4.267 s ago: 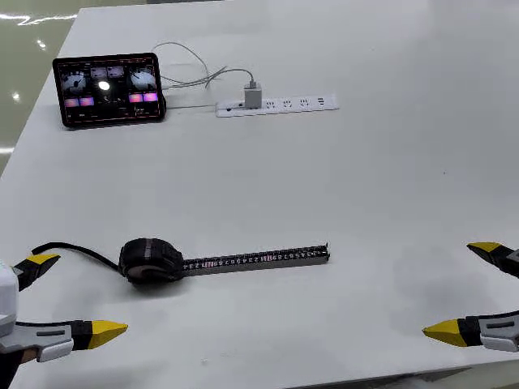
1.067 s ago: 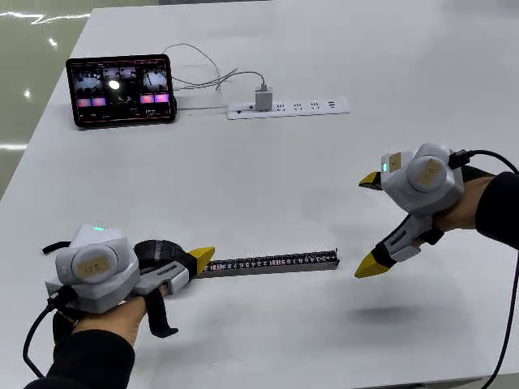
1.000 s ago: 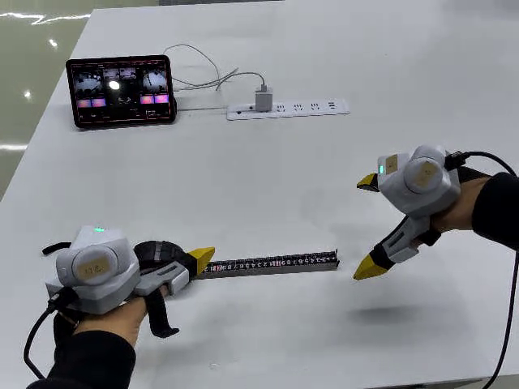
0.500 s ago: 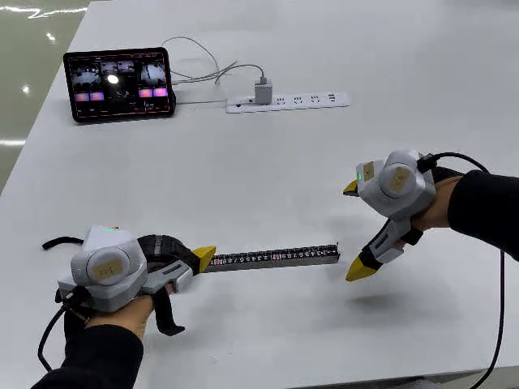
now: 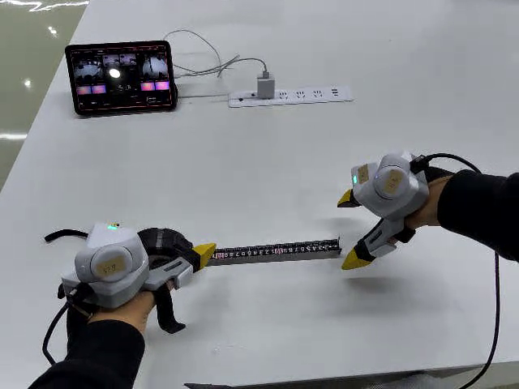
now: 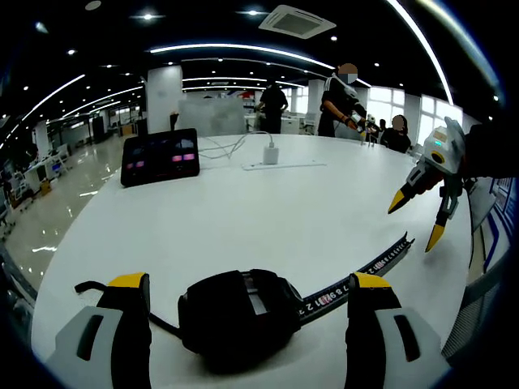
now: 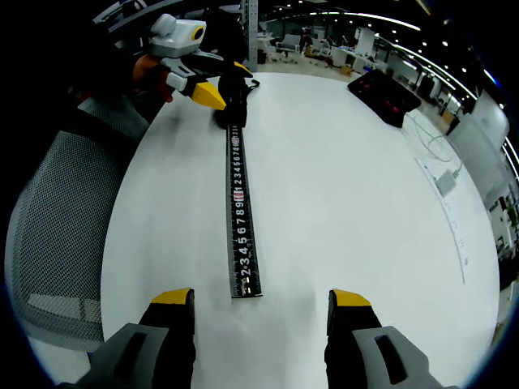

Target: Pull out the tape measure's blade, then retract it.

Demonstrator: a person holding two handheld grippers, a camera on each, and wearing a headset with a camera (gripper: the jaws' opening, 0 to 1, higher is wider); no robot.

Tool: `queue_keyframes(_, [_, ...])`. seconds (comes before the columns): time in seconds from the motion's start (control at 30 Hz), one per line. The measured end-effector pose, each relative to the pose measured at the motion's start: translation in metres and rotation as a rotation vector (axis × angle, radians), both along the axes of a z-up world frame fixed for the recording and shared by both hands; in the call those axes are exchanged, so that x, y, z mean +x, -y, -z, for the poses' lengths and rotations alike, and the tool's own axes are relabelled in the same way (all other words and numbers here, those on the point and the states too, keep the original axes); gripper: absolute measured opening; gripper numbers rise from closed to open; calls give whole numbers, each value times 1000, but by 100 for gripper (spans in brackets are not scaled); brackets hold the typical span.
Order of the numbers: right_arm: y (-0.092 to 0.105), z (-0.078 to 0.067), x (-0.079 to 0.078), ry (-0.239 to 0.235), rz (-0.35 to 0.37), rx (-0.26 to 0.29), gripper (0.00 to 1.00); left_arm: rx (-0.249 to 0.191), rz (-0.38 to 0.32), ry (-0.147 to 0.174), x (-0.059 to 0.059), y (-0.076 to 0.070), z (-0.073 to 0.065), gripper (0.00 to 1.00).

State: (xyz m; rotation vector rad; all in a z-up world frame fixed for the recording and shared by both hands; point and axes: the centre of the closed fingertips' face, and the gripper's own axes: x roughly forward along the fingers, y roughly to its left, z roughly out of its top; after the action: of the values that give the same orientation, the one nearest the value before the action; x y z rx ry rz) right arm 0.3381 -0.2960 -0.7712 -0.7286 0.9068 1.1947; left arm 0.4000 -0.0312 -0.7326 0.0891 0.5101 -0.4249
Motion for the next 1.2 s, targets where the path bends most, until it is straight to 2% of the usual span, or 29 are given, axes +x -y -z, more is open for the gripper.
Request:
queue_keyframes(0.27, [-3, 9, -3, -13, -19, -4, 51, -8, -1, -6, -1, 1, 3, 99])
queue_keyframes(0.37, [-5, 12, -6, -39, -7, -1, 49, -12, -4, -10, -1, 1, 3, 99])
queue_keyframes(0.6, [-6, 14, -6, -34, -28, -6, 35, -21, -14, -11, -1, -1, 3, 99])
queue_keyframes(1.07, [-4, 20, -8, -33, -53, -20, 17, -33, -26, -7, 0, -2, 1, 99])
queue_keyframes(1.2, [-5, 19, -8, -13, -70, -29, 12, -35, -26, -6, 0, -1, 1, 99])
